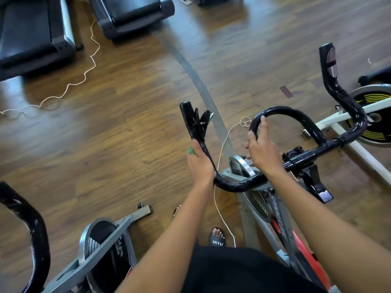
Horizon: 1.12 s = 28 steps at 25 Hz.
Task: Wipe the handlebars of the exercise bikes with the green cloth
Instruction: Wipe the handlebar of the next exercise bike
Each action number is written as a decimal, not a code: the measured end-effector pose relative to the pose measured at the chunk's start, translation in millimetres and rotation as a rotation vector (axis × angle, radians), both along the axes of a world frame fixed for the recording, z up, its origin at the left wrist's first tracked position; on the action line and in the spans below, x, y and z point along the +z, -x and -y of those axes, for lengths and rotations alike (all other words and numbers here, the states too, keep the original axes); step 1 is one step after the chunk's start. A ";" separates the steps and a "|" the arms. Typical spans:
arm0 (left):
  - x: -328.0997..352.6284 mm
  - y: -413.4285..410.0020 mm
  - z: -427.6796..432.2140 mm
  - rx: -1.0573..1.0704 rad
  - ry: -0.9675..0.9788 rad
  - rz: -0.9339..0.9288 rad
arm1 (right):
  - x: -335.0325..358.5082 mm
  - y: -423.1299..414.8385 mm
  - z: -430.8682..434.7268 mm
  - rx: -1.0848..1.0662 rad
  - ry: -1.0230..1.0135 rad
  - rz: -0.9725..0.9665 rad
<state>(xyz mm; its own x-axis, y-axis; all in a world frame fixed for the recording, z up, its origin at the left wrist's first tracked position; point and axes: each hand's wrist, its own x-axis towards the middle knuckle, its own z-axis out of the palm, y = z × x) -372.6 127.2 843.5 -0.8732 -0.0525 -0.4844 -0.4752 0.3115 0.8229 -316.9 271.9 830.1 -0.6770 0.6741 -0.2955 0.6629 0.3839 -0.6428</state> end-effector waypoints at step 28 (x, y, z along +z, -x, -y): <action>2.3 22.1 -3.5 -0.133 0.052 -0.212 | 23.7 -2.8 6.9 -0.030 -0.004 -0.039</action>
<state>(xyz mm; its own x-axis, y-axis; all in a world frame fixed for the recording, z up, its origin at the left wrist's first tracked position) -394.7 130.7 845.7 -0.9558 0.0498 -0.2899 -0.2461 0.4044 0.8809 -314.1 265.0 853.8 -0.6676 0.6952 -0.2664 0.6484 0.3672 -0.6669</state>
